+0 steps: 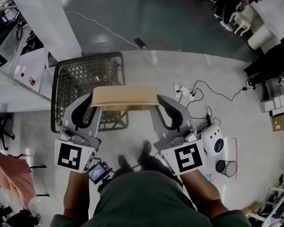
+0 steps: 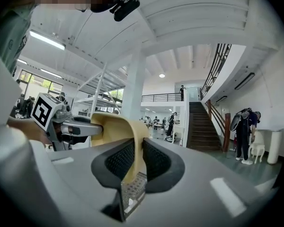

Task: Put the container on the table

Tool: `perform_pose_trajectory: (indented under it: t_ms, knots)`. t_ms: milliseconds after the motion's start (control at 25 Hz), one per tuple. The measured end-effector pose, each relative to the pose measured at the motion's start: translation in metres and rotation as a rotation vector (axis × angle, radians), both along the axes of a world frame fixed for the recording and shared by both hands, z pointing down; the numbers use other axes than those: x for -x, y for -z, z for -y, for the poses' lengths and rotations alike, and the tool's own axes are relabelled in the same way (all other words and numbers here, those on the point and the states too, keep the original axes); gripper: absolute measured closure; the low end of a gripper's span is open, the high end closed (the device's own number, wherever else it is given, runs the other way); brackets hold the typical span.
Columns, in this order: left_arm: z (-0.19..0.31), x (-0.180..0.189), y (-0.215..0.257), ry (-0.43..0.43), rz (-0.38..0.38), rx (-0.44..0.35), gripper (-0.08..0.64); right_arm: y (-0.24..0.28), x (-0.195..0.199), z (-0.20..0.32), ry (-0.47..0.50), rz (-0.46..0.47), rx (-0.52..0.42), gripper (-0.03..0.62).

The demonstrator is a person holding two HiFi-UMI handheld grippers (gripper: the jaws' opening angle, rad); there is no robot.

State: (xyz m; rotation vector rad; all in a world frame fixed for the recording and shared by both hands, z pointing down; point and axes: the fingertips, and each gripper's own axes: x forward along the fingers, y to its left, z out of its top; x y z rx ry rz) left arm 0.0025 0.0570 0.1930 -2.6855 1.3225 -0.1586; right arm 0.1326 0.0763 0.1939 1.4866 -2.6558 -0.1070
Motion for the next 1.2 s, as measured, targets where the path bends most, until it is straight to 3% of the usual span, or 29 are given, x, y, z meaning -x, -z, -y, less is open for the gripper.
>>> perform_pose_trajectory:
  t_ms: [280, 560, 760, 880, 1040, 1200]
  knots:
    - [0.043, -0.026, -0.005, 0.104, 0.029, 0.012, 0.483, -0.005, -0.027, 0.055, 0.104, 0.031, 0.000, 0.538]
    - [0.071, -0.026, -0.009, 0.178, 0.057, 0.030, 0.483, -0.006, -0.027, 0.093, 0.160, 0.095, 0.006, 0.538]
    - [0.095, -0.016, -0.014, 0.172, 0.064, 0.038, 0.485, -0.020, -0.017, 0.115, 0.170, 0.058, 0.040, 0.537]
    - [0.114, 0.000, -0.019, 0.156, 0.047, 0.046, 0.485, -0.016, -0.001, 0.133, 0.140, 0.076, 0.030, 0.537]
    - [0.141, 0.017, -0.021, 0.114, 0.019, 0.049, 0.485, -0.020, 0.016, 0.153, 0.106, 0.020, 0.041, 0.537]
    - [0.168, 0.043, -0.023, 0.070, -0.002, 0.047, 0.485, -0.018, 0.043, 0.177, 0.049, 0.022, 0.036, 0.537]
